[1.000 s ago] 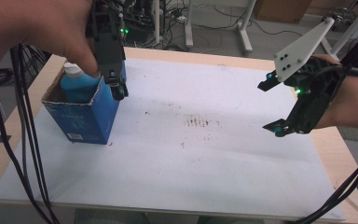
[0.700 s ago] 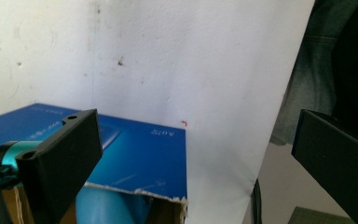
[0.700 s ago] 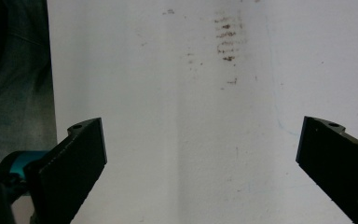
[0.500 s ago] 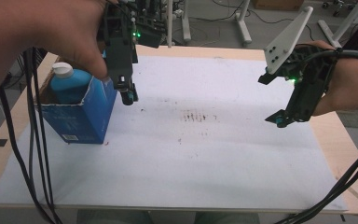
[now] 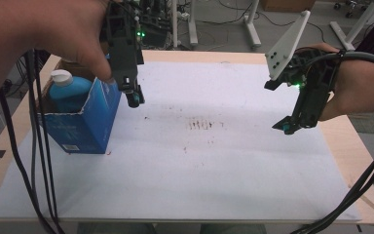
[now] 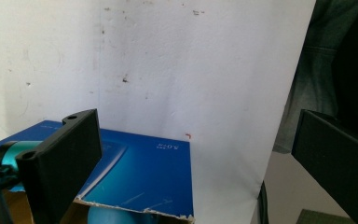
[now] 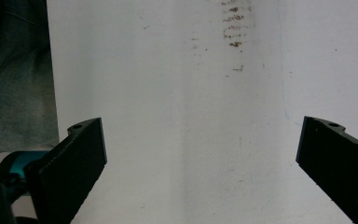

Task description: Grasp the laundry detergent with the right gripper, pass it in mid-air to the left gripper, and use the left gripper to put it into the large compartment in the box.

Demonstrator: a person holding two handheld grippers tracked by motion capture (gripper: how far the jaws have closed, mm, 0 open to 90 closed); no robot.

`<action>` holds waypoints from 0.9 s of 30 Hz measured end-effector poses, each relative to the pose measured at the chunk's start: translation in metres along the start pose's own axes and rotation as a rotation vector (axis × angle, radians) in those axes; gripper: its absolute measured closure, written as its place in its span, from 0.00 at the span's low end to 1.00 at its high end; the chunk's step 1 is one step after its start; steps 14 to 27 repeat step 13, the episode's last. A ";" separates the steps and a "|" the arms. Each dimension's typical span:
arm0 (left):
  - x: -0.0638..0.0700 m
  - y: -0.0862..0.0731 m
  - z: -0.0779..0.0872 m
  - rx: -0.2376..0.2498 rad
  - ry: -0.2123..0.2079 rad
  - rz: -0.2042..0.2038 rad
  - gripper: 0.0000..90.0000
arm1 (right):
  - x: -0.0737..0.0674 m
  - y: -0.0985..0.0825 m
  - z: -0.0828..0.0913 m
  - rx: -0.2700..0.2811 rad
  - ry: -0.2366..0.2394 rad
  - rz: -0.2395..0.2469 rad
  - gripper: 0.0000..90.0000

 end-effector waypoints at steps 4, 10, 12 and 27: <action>0.000 0.000 -0.001 -0.006 -0.002 -0.003 0.02 | 0.002 0.002 -0.001 -0.004 0.005 0.004 0.01; -0.002 0.001 -0.003 -0.005 0.005 0.001 0.02 | 0.004 0.002 -0.002 -0.004 0.003 -0.001 0.01; -0.002 0.001 -0.003 -0.005 0.011 0.005 0.02 | 0.004 -0.001 -0.002 -0.018 0.002 -0.015 0.01; -0.002 0.001 -0.003 -0.005 0.009 0.004 0.02 | 0.004 -0.002 -0.003 -0.022 -0.001 -0.021 0.01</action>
Point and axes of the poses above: each handheld gripper's, and its own axes: z roughly backward along the jaws, y roughly out of its top, x roughly to its right, the point moved 5 cm from there along -z, roughly forward along the jaws, and after that the axes turned 15 degrees about -x, right-handed, at the moved point
